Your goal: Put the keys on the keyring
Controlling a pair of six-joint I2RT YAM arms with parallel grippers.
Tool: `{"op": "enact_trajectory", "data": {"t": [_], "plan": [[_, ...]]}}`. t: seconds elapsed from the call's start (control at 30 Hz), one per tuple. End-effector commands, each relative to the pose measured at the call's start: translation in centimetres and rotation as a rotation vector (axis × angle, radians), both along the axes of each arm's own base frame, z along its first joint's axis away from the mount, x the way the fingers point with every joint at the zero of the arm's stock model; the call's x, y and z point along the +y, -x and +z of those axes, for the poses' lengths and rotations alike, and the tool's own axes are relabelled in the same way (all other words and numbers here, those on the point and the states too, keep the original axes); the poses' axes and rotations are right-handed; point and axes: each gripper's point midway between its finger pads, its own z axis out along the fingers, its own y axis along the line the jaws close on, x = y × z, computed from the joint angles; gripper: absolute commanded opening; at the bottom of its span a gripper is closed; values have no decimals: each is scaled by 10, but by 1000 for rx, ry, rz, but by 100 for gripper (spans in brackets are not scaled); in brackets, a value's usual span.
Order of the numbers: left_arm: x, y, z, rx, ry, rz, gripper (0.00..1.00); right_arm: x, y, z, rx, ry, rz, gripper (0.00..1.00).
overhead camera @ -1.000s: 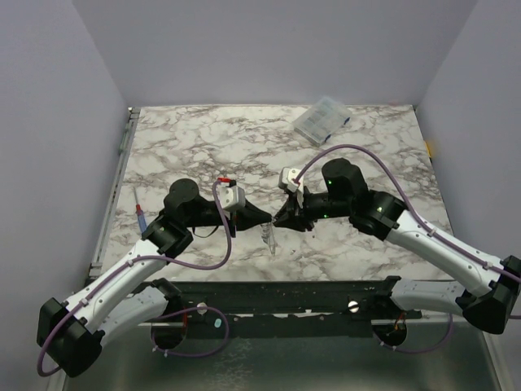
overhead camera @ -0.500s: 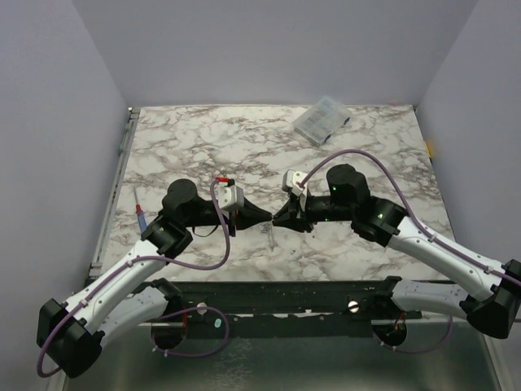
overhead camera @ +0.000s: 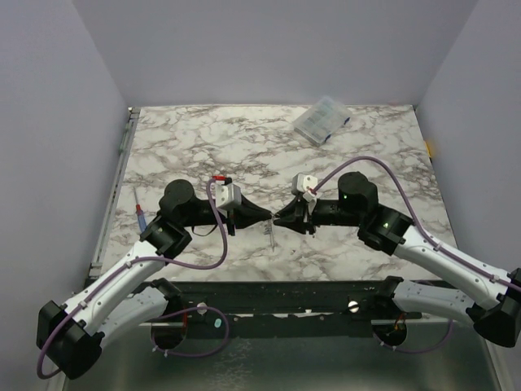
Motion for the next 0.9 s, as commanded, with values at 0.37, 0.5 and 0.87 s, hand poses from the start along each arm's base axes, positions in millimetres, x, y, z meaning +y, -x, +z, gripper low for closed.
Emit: {"op": "enact_trajectory", "data": {"t": [0.37, 0.5, 0.87], "plan": [[4, 7, 13, -46, 43, -19, 0, 6, 2, 7, -12, -70, 11, 37], [5, 6, 14, -50, 46, -11, 0, 4, 5, 6, 4, -59, 15, 48], [6, 5, 15, -54, 49, -6, 0, 1, 5, 18, -4, -183, -29, 52]]}}
